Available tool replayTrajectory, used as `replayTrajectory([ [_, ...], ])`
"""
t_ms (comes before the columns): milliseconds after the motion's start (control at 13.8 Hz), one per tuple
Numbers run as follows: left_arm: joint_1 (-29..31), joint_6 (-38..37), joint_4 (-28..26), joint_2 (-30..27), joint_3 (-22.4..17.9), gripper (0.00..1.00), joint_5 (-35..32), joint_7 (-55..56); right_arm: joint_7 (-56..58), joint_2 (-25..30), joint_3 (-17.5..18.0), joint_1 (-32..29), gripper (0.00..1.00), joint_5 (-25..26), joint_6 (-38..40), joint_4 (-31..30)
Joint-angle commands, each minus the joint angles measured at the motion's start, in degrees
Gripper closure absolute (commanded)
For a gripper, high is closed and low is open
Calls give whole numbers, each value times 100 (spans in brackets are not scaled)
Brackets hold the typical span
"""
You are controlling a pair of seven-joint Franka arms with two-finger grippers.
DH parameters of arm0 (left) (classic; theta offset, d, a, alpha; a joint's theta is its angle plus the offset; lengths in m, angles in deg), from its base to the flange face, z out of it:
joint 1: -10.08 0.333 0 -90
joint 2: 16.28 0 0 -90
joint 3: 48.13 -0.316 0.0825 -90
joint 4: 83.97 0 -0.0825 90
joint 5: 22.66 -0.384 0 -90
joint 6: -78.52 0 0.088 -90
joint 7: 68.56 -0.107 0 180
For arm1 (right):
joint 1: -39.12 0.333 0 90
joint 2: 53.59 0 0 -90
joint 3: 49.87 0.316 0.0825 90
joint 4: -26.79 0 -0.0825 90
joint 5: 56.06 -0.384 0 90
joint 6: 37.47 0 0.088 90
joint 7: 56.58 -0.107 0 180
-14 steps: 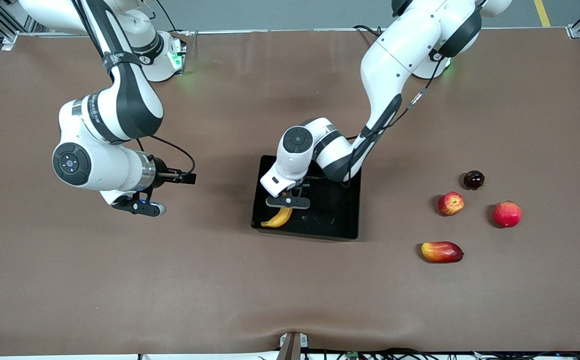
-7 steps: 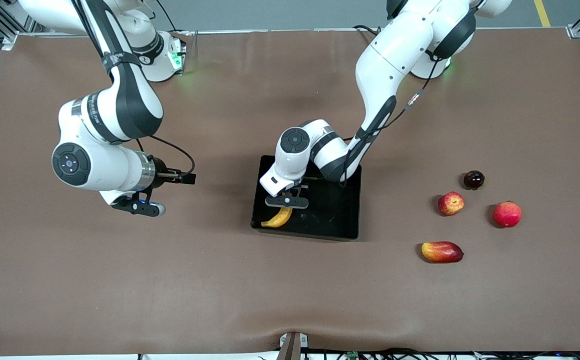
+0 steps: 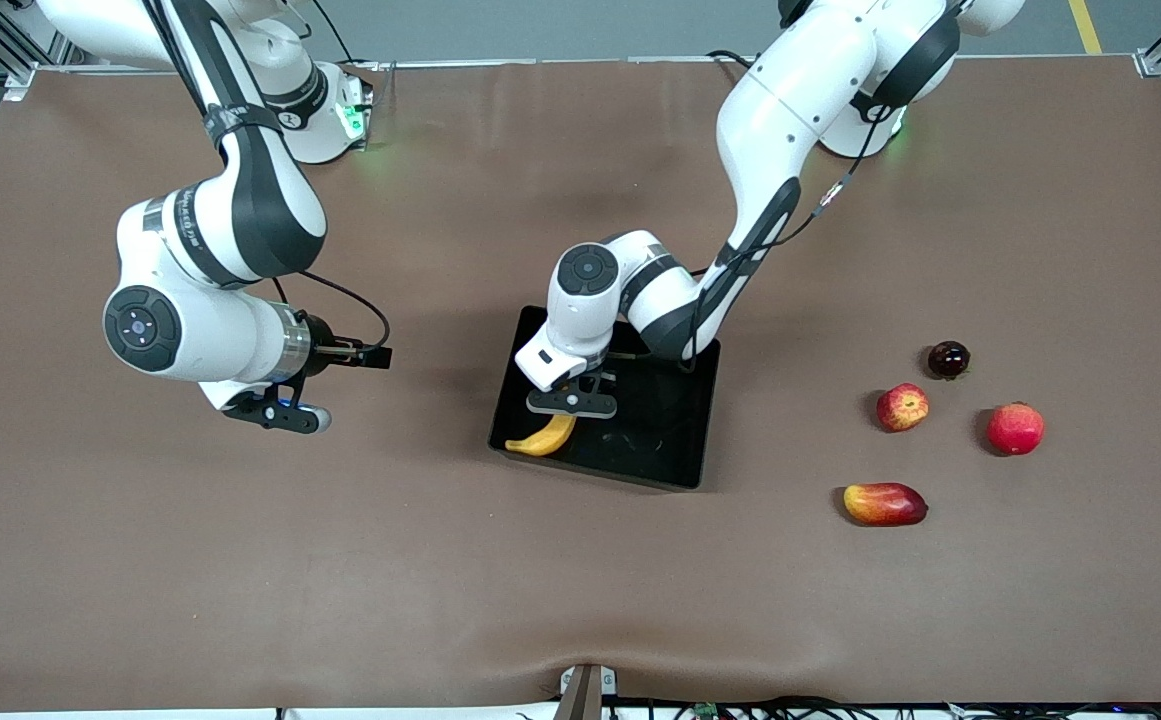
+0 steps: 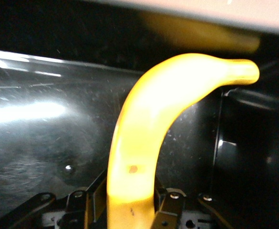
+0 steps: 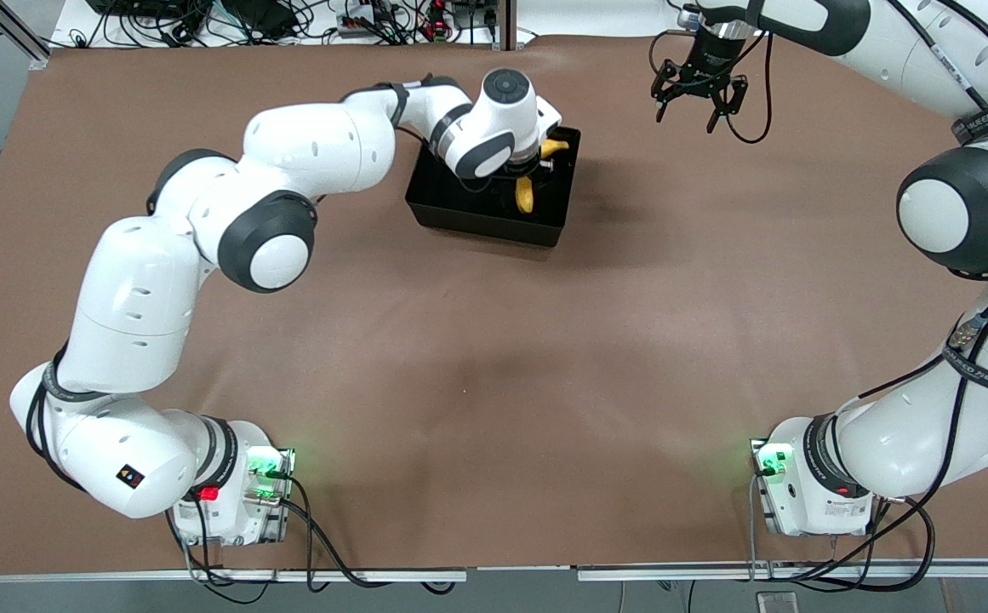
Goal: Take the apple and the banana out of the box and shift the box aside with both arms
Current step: 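Lift the banana out while the right gripper grips the tray rim, then lower the banana beside the mango and open the left gripper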
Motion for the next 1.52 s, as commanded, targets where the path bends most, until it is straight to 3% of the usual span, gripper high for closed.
replayTrajectory([
  [0,66,-415,-116,-513,-45,100,-151,53,-11,175,53,-73,0,-75,3,-166],
  [145,198,-863,-116,-900,-36,100,-116,27,-20,157,61,-55,0,-84,-41,-166],
  [508,1409,-1865,-195,-1762,25,100,260,-763,-90,-35,79,400,0,-110,-497,-157],
  [798,2647,-1946,-388,-1807,16,100,367,-1686,-1214,-439,79,1094,0,-119,-1340,-131],
  [1160,4037,-1797,-486,-1430,8,100,280,-2959,-1558,-1265,79,1754,3,-102,-2492,-51],
  [1305,4547,-1525,-485,-1210,16,100,288,-3697,-1357,-1476,70,1808,31,47,-2581,-43],
  [1378,4749,-1359,-485,-1079,16,100,297,-3987,-1243,-1495,79,1799,51,152,-2581,-43],
  [1450,4891,-1174,-477,-921,16,100,349,-4095,-1251,-1495,70,1799,79,162,-2581,-43],
])
